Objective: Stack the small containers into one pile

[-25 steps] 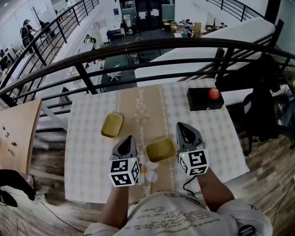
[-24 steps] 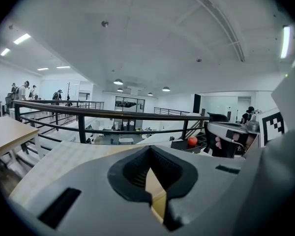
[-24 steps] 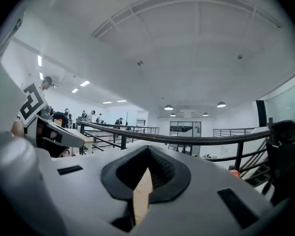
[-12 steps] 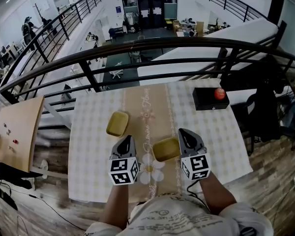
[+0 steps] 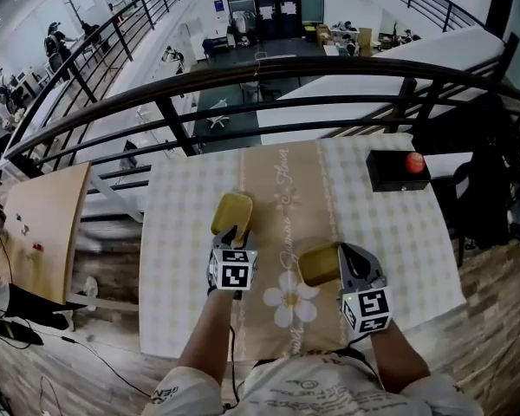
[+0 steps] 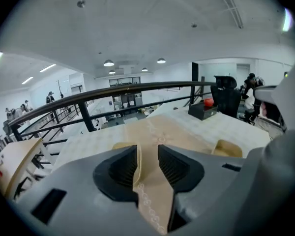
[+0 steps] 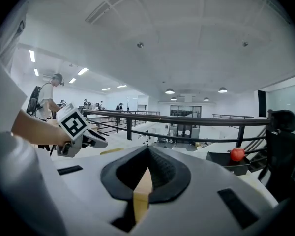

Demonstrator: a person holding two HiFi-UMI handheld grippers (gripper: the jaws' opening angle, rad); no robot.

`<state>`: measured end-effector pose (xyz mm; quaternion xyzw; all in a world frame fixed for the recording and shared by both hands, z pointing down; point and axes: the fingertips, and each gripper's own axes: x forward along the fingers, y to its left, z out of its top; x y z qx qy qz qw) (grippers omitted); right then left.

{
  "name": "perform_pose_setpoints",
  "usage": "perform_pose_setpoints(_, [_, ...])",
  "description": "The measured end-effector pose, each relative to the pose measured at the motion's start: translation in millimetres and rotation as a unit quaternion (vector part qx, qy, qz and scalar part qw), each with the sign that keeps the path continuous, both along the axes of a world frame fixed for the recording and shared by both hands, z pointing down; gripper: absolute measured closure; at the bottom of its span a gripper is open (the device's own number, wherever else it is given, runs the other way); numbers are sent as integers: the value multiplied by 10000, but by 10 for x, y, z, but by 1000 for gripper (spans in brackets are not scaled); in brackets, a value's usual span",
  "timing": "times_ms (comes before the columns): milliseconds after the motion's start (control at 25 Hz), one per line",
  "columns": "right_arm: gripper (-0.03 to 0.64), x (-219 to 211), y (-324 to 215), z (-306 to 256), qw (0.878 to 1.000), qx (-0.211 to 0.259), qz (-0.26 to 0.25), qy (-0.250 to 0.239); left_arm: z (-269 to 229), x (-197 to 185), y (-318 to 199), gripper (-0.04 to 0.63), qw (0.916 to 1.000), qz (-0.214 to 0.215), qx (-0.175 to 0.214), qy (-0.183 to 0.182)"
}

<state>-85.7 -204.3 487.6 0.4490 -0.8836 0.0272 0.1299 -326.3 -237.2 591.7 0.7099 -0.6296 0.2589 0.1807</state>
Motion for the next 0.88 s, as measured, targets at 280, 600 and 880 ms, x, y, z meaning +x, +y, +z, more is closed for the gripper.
perform_pose_setpoints(280, [615, 105, 25, 267, 9984, -277, 467, 130, 685, -57, -419, 476, 9909, 623, -839, -848])
perform_pose_setpoints(600, [615, 176, 23, 438, 9948, -510, 837, 263, 1192, -146, -690, 477, 9733, 873, -1705, -1264])
perform_pose_setpoints(880, [615, 226, 55, 477, 9944, -539, 858, 303, 1411, -272, -758, 545, 9630, 841, -2174, -1353])
